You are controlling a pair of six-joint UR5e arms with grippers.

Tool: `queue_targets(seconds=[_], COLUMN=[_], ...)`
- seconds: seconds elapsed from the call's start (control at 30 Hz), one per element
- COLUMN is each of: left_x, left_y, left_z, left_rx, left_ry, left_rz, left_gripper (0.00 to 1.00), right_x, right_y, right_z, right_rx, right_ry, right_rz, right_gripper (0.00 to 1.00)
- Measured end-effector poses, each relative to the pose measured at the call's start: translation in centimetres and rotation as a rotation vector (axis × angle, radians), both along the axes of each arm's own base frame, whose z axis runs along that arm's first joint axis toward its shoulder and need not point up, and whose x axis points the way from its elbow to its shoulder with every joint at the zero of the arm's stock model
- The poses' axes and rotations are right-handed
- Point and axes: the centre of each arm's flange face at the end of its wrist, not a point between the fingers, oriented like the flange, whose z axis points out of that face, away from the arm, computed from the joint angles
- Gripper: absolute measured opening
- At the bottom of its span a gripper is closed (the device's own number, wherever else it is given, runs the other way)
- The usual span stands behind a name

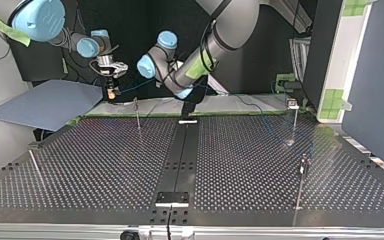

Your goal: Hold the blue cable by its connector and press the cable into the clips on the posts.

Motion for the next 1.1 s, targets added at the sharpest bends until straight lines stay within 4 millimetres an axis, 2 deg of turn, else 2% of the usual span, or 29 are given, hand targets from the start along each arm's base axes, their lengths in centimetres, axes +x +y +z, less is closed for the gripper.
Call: queue_targets(seconds=[0.67,0.93,1.1], left_x=[4.6,5.4,5.0], left_y=[-0.6,-0.8,-0.3], left_z=[5.6,6.4,6.3], left_rx=[-0.005,0.047,0.090], left_ry=[-0.002,-0.007,0.021], left_rz=[0.075,0.098,0.104], left_gripper=[0.99,0.99,0.99], right_x=[0.2,0.2,0.2], right_y=[0.1,0.1,0.1], right_z=[0.0,0.0,0.0], right_rx=[0.000,0.000,0.000], right_ry=[0.000,0.000,0.000], right_rz=[0.004,0.003,0.003], right_gripper=[0.00,0.00,0.00])
